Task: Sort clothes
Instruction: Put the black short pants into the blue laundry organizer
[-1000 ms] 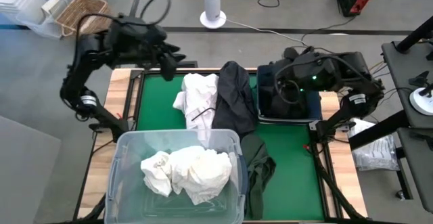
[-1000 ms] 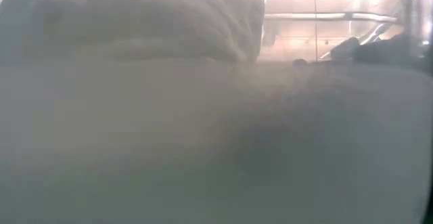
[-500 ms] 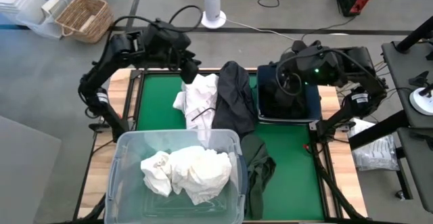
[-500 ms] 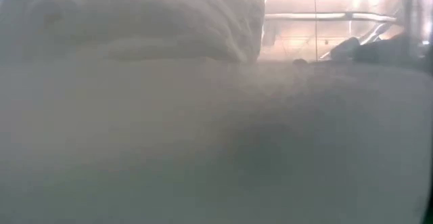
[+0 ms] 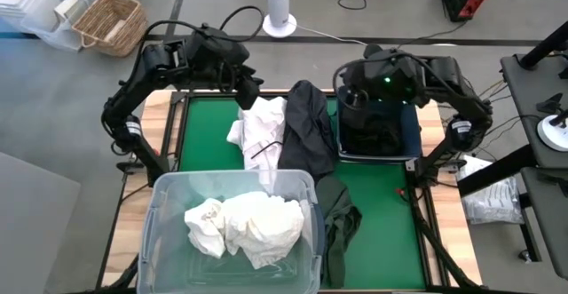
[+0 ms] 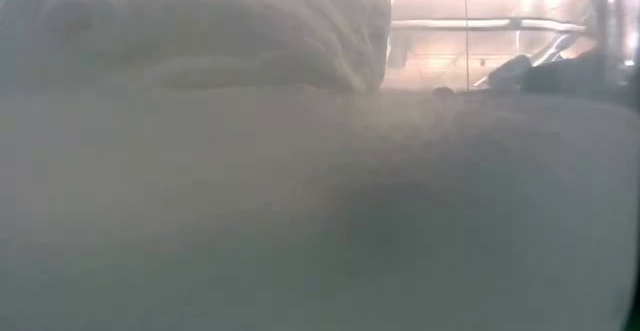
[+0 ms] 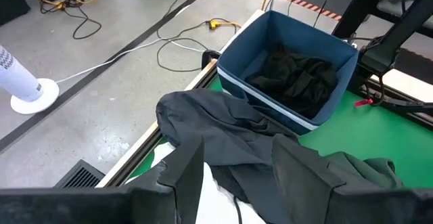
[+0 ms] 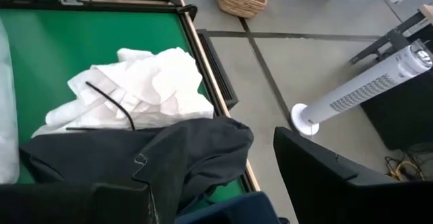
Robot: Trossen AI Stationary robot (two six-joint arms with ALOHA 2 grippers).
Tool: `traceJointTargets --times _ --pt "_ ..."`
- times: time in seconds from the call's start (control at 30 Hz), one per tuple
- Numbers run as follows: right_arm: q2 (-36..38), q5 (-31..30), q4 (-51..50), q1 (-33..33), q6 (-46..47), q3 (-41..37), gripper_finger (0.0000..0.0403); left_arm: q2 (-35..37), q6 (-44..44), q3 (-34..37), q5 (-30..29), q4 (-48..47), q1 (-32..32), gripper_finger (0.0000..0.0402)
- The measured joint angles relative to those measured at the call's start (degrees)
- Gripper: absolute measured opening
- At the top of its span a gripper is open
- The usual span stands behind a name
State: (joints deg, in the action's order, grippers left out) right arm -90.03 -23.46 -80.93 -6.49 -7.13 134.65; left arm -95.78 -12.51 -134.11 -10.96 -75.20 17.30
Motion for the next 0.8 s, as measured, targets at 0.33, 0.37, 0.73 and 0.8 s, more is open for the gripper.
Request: traceJointTargets --times 0.33,0.37,0.73,0.8 --pt "-0.38 2.88 1.13 -3.72 -2.59 -0.02 0.0213 -0.37 -0.25 -0.02 5.92 4.72 0.04 0.0153" --pt "0.03 2.89 1.16 -4.02 -2.59 -0.02 0.0212 -0.9 -1.13 -0.04 8.6 7.04 0.03 0.0153" --pt "4.51 2.78 2.42 -5.31 -1.45 -0.02 0.021 -9.78 -14.47 -0.17 12.09 10.92 0.22 0.0153" --pt "4.91 2.64 2.4 -5.31 -1.39 -0.02 0.021 -10.34 -16.15 -0.17 12.48 10.96 -0.23 0.0153"
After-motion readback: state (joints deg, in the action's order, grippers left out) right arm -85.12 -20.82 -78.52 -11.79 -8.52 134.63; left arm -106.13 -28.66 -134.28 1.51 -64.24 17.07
